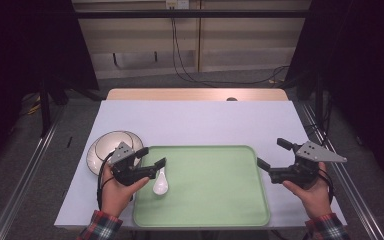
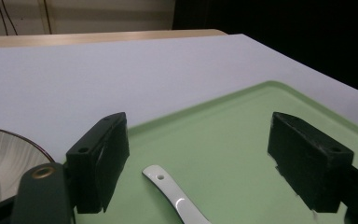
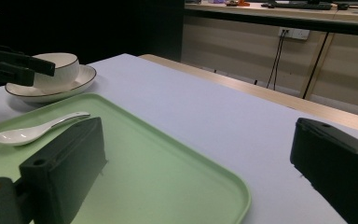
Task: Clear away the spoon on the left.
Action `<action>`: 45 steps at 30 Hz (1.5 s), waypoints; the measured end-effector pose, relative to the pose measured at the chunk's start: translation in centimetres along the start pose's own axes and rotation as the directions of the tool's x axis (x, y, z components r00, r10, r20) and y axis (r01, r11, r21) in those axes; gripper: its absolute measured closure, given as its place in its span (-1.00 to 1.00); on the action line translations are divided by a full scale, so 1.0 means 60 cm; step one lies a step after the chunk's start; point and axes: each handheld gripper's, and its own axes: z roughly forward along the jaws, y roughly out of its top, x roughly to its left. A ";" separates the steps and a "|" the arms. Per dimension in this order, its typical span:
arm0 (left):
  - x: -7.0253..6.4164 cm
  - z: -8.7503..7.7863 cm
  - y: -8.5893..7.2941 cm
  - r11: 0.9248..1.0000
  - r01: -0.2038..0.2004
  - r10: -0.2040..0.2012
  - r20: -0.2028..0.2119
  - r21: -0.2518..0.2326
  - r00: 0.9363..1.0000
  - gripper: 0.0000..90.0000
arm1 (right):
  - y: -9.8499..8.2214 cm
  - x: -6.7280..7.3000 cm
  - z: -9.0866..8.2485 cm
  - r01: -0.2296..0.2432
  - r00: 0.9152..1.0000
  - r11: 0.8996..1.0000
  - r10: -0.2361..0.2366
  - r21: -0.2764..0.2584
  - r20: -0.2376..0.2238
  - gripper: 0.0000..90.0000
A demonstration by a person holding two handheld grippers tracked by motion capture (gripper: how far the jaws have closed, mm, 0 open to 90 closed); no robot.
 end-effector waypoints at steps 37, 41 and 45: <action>0.032 -0.059 0.034 0.994 0.024 -0.029 -0.043 -0.104 0.999 -0.67 | -0.002 -0.005 -0.002 -0.001 1.000 1.000 0.000 0.007 0.013 -0.94; 0.036 -0.066 0.036 0.994 0.022 -0.028 -0.049 -0.103 0.998 -0.71 | -0.004 -0.007 -0.001 -0.001 1.000 1.000 0.001 0.008 0.009 -0.94; 0.037 -0.067 0.036 0.995 0.023 -0.028 -0.050 -0.099 0.998 -0.75 | -0.005 -0.007 0.000 0.000 1.000 1.000 0.000 0.012 0.011 -0.94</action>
